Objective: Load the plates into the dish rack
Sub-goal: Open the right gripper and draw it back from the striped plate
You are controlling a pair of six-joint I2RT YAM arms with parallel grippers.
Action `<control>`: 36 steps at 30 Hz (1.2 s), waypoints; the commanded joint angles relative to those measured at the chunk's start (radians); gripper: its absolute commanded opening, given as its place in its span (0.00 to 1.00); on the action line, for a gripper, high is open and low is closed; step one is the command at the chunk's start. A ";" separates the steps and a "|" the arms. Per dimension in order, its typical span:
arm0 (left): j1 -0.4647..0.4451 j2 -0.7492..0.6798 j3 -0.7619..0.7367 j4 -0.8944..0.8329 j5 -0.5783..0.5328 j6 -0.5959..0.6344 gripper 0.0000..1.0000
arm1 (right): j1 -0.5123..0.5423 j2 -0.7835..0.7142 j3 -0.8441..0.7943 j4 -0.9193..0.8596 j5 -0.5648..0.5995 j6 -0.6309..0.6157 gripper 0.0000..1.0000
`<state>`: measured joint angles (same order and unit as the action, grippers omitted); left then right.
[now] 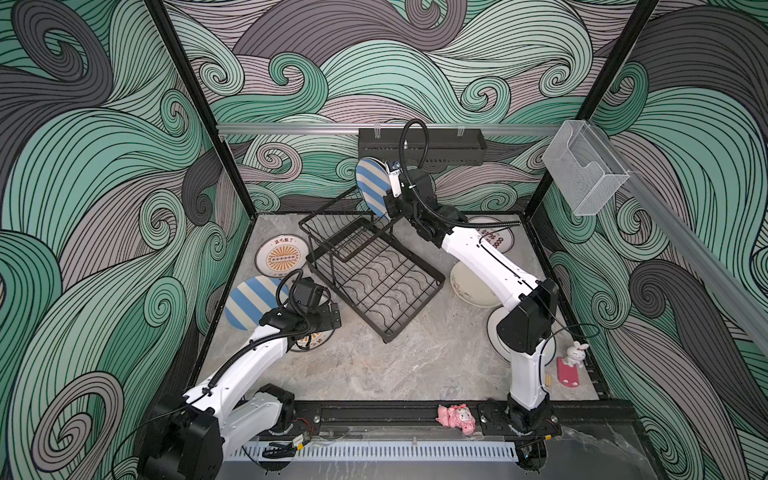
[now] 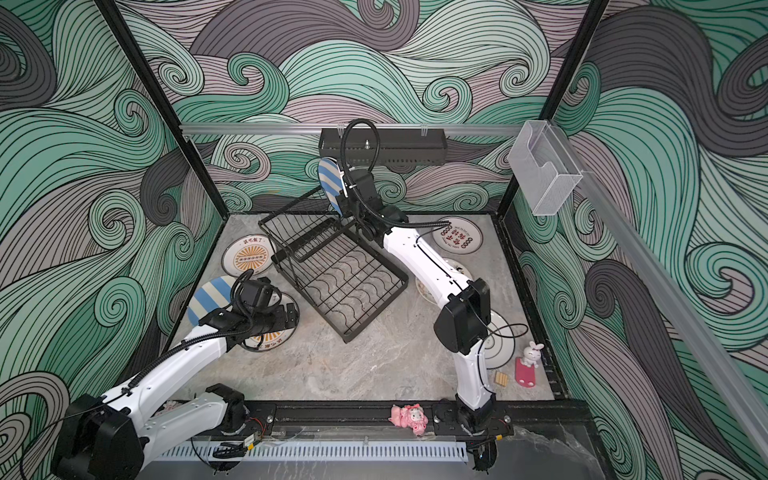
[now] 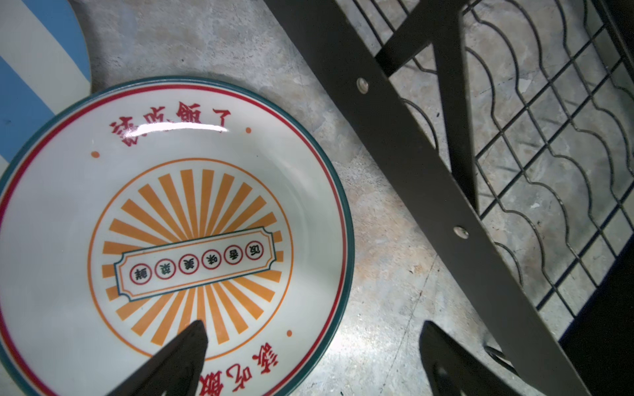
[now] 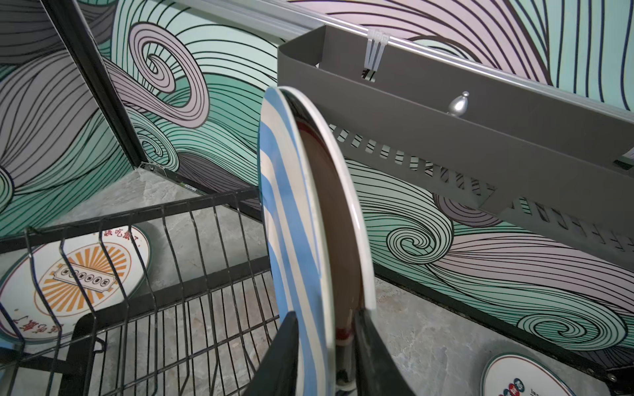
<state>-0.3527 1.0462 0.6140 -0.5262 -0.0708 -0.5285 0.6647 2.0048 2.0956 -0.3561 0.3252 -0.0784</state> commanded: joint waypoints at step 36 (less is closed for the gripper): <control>0.014 0.182 0.096 0.007 0.139 0.024 0.99 | 0.144 -1.042 -1.242 0.070 -0.341 0.558 0.84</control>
<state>-0.3470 1.1976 0.6510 -0.5213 0.0036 -0.5148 0.7742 1.0031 0.8902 -0.3477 -0.0299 0.3866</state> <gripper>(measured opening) 0.986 0.839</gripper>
